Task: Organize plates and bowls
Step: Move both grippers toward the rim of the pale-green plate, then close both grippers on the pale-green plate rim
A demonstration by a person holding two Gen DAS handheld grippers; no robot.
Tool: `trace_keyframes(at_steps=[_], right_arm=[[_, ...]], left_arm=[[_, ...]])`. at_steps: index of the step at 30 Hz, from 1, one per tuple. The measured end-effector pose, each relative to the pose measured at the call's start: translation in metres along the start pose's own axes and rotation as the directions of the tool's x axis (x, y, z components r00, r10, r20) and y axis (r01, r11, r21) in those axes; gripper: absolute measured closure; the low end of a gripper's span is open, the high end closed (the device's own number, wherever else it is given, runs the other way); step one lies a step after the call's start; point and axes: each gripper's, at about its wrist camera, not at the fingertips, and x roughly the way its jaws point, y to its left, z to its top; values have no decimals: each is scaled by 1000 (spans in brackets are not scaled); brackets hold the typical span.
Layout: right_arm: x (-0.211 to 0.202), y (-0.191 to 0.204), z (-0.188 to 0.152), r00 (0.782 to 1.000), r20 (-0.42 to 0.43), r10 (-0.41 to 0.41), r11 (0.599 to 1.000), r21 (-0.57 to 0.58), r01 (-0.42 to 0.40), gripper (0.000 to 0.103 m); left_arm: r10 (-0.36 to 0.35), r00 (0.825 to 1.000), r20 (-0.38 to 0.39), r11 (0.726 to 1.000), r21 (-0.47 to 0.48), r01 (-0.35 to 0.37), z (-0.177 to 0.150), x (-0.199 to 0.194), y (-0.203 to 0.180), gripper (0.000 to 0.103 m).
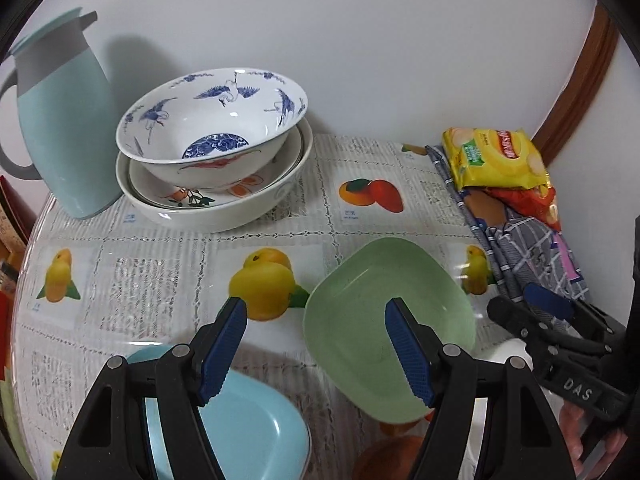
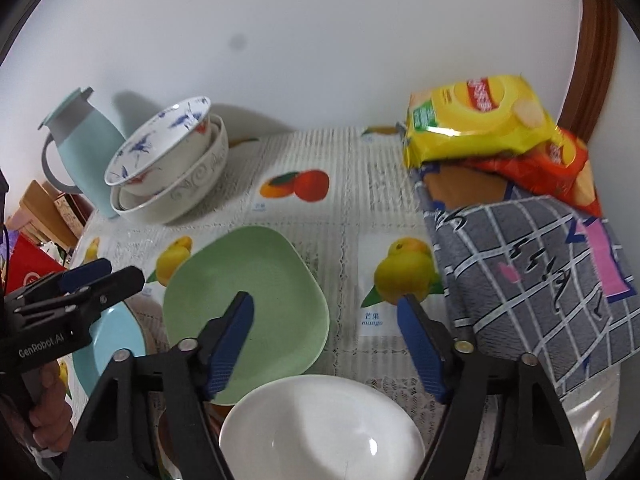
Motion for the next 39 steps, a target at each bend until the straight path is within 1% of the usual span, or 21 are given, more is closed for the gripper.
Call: trace_keyframes(at_steps=[2,7,9,12,14,16,18,21,22,23,24,25,26,28,30,31,32,33,34,36,39], right_arm=[[7,-1,-2,1000,-16,-4,1000,-2,4,38],[18,-3,-5,999,-40,1,1000,14,0,38],[24,-4,-5,998,-60,-4,1000,19,5,40],[36,-6,-4,995,-96,0,999,37,4,46],[43,-8,-5,992,-126,-3,998,57,10,53],[46,-9,-6,991,-130,4,997,74,6,56],[47,-8,-6,991,-131,13,997,71,-4,56],[50,-2,-7,991,-135,-17,999,34,22,56],[51,-1,-7,990,-139,-19,999,33,24,59],[52,-1,-7,990,-142,-15,999,35,20,61],[54,-2,-7,989,-145,-16,999,38,21,62],[54,-2,-7,989,-145,-23,999,39,29,63],[56,-3,-7,989,-146,-32,998,40,39,66],[57,-6,-6,989,-146,-37,998,46,44,70],[58,-8,-6,989,-143,-41,997,51,49,76],[59,-8,-5,988,-144,-46,997,50,54,81],[60,-8,-5,988,-144,-51,997,48,58,86],[60,-8,-5,988,-143,-51,997,46,58,89],[61,-8,-5,989,-140,-46,998,46,53,92],[62,-7,-5,990,-135,-51,997,47,58,93],[65,-4,-5,990,-127,-55,997,42,61,95]], left_arm=[[-8,1000,-21,1000,-3,8,0,9,0,33],[-19,999,-39,1000,-15,18,0,28,3,33],[-23,999,-44,1000,-9,22,0,33,2,33],[-25,997,-68,1000,3,26,1,41,1,35],[-35,997,-73,999,6,36,1,45,1,35],[-43,996,-74,999,5,44,1,47,0,36],[-53,996,-74,998,12,54,0,48,-2,41],[-61,995,-85,998,15,62,-1,51,-2,48],[-63,994,-93,998,15,65,-2,53,-2,49],[-61,993,-105,998,13,63,-3,56,-2,54],[-53,992,-115,998,11,55,-4,58,-2,61],[-47,991,-123,999,11,48,-5,61,-2,65],[-49,990,-129,999,11,51,-5,63,-2,69],[-62,988,-142,998,7,63,-7,66,-3,70],[-76,984,-161,997,-2,77,-8,71,-3,79],[-76,983,-165,997,-7,76,-8,73,-2,81],[-70,984,-162,998,-10,70,-9,74,-1,87],[-66,985,-159,998,-9,65,-9,74,0,92],[-67,985,-159,998,-10,66,-8,74,1,92],[-77,985,-153,997,-17,75,-7,72,3,92],[-68,990,-126,998,-15,66,-5,66,6,93]])
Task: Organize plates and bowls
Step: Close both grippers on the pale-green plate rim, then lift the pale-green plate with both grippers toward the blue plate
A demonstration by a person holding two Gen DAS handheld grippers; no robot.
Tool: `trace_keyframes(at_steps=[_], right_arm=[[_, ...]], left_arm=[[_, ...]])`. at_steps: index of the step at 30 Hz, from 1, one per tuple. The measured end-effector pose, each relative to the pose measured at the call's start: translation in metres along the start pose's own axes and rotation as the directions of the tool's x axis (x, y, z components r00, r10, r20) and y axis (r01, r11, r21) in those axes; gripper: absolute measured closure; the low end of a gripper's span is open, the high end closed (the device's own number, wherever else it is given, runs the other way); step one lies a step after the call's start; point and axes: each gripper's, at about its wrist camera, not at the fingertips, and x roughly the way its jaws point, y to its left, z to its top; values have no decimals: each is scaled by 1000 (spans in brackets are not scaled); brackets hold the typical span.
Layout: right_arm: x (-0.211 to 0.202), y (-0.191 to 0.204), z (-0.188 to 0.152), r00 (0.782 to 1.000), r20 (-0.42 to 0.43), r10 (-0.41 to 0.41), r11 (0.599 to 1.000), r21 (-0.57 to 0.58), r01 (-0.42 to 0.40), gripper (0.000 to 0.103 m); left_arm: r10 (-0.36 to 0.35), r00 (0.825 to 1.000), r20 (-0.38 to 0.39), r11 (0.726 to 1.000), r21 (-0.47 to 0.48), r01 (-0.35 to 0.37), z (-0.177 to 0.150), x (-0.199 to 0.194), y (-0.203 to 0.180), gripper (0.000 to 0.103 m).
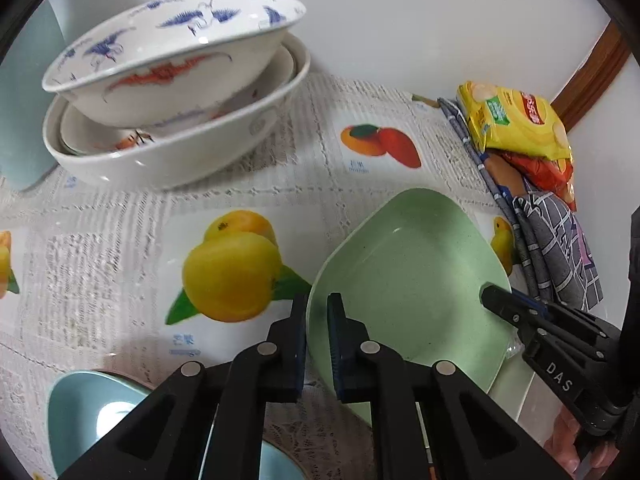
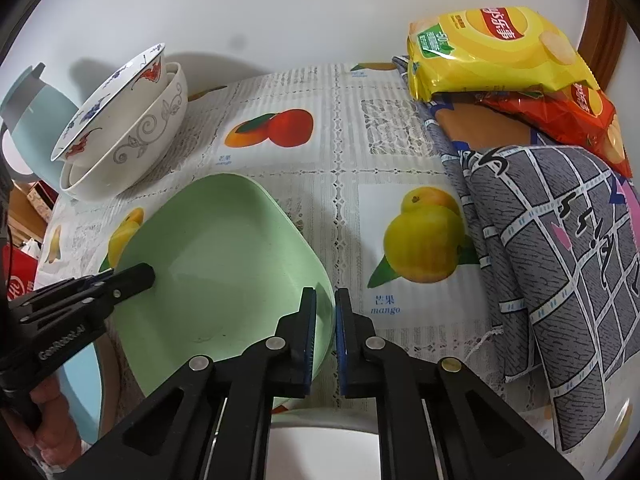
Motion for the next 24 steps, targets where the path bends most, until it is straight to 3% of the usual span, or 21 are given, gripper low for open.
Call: trace_keyframes(at_steps=[15,24], right_arm=[[-60,17,7,991,127,29,1000,-5,-28,96],[-118,22,-15,978,201,52,999,-1,-53,98]], left_arm=[[-24,993,118,1000,-6,25,5,-55,1,93],[-43,984,171,999,21,40,-14,-109,-11,95]])
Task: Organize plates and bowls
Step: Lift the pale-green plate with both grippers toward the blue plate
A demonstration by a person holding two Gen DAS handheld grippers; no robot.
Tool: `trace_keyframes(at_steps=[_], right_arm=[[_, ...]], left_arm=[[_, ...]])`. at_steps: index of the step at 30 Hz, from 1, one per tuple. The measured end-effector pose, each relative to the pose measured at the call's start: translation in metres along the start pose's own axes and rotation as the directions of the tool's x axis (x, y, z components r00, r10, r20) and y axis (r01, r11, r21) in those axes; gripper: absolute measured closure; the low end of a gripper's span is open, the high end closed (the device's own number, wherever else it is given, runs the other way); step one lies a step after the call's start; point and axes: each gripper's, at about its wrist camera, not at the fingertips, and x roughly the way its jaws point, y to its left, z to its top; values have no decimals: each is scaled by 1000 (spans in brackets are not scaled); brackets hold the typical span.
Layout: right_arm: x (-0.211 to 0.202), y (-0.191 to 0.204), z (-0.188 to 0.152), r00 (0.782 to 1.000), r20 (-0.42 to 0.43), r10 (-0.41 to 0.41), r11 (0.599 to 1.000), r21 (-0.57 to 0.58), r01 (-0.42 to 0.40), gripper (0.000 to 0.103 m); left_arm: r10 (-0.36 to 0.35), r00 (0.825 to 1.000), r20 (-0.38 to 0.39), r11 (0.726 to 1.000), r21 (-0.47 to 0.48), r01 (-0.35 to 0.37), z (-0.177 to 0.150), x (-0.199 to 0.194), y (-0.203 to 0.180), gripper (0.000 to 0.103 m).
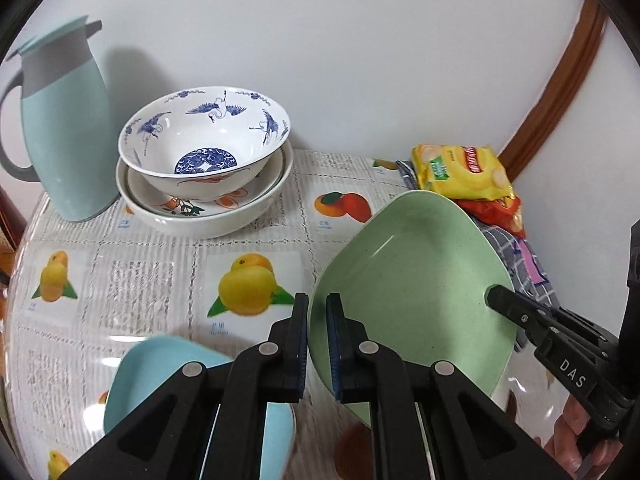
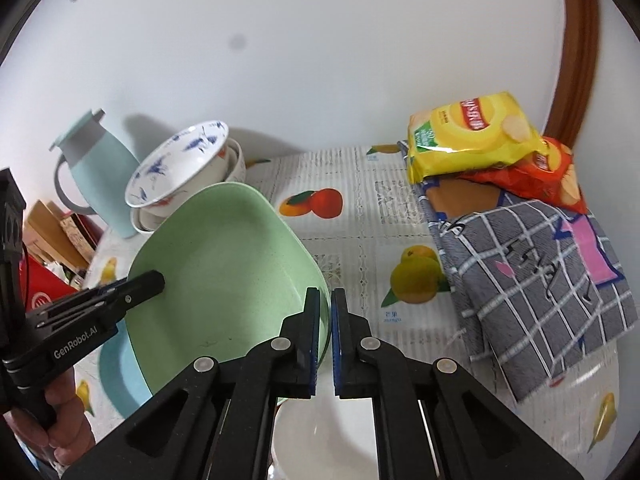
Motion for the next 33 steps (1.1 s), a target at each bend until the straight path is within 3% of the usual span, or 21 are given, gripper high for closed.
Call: trace_keyframes(at_steps=[16,33], right_arm=[[-115,9,-45,993,115,7,1000,28,-10,98],[-160,32,-72,987,161,5,1000,6,-6,98]], left_arm=[[-20,997,80,999,35,18,-47,-97,-28,95],[-29,993,118,999,18,27,-73,-142,-24,95]])
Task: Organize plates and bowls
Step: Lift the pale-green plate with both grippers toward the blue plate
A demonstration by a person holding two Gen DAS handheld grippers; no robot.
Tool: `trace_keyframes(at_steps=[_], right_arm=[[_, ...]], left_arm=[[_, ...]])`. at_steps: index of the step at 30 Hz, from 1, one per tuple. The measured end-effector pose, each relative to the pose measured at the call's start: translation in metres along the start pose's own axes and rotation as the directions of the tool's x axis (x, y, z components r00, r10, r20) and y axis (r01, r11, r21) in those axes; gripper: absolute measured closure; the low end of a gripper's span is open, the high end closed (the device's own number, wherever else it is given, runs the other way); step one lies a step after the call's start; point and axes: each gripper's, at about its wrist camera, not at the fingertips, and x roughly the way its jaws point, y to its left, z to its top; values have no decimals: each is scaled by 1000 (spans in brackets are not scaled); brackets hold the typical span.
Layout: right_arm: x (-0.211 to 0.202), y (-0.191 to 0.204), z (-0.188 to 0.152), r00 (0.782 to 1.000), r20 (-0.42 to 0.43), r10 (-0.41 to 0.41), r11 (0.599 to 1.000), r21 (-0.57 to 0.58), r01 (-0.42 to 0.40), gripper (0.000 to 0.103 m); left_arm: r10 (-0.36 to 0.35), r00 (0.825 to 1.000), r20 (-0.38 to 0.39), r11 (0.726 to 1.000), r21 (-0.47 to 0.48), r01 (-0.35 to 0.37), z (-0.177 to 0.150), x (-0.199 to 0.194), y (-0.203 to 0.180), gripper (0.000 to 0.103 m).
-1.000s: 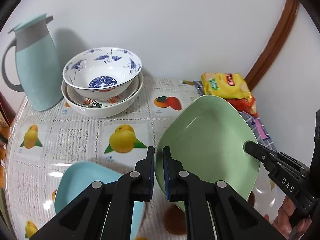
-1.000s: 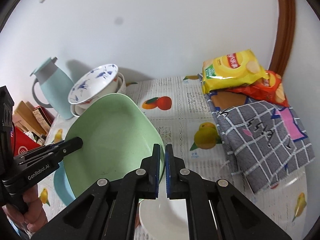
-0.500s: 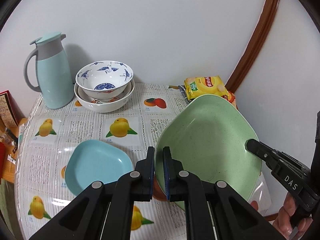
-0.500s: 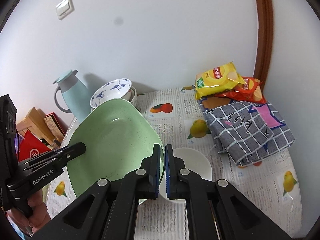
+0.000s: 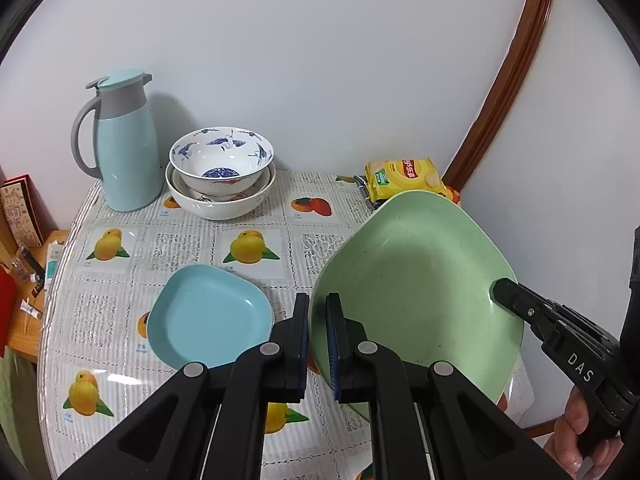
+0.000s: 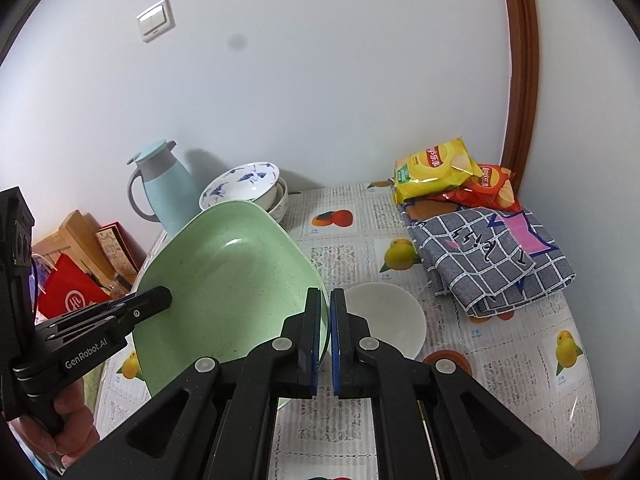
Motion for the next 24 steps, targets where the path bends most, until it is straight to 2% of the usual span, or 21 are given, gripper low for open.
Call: trace_keyframes(at_steps=[9,24], right_arm=[[-6,18,-6,1000,14,7,1000,-14,-6,98],[7,52,-14,1000,-12,18,998,-55,-19,98]], left_arm=[[7,1000,12,1000,-20,-7,-7,-14,13,95],[27,1000,-1,997,-76,-27,-15,-16,51,95]])
